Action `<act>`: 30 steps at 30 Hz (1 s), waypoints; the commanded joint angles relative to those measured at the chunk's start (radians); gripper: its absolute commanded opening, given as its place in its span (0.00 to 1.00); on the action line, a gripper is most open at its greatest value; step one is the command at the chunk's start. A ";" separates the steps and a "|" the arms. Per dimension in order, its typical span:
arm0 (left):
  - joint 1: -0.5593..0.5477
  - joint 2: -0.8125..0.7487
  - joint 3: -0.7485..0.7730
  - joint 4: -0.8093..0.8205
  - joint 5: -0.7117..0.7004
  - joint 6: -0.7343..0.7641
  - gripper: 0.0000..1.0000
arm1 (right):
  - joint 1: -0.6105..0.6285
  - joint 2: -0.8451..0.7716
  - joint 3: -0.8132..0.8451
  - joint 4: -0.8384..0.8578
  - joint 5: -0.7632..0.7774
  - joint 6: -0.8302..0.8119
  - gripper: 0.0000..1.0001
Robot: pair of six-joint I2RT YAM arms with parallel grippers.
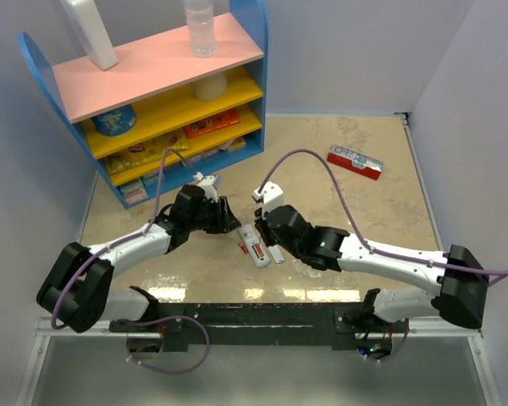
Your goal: Unload the batteries from the remote control
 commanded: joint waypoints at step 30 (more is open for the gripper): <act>-0.010 0.089 0.038 0.053 0.028 -0.076 0.31 | 0.204 0.153 0.016 0.119 0.310 -0.122 0.00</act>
